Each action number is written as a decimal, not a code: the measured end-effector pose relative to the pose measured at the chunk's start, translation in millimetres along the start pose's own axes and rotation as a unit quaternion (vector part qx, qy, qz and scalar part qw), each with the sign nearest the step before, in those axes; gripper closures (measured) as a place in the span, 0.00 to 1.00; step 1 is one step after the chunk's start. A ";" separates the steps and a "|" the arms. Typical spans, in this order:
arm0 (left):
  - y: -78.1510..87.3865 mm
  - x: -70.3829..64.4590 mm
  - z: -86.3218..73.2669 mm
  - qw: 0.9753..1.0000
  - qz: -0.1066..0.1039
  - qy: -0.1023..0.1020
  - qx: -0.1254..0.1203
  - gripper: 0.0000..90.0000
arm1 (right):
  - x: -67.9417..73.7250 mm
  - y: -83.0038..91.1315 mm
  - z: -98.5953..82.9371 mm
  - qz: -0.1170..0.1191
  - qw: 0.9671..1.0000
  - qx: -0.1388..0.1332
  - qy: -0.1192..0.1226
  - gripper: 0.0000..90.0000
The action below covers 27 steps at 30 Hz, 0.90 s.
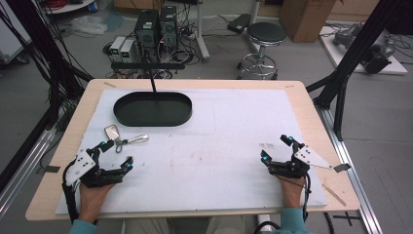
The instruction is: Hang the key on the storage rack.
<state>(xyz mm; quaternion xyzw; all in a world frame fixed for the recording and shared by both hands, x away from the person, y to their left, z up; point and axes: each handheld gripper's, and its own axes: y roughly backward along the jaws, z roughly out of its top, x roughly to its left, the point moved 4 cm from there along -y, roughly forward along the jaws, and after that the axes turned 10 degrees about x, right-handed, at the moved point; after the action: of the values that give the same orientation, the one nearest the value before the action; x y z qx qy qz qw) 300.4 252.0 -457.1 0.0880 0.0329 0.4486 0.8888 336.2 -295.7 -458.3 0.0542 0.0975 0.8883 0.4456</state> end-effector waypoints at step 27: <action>3.7 8.0 12.2 1.000 -0.017 0.008 0.013 0.09 | 0.5 -0.2 -0.1 -0.002 1.000 0.001 0.002 0.02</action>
<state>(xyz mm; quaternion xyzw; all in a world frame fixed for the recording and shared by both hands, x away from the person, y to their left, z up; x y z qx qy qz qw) 303.9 259.1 -444.2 0.0956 0.0470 0.4335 0.8949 336.0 -295.3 -458.4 0.0525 0.0991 0.8876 0.4468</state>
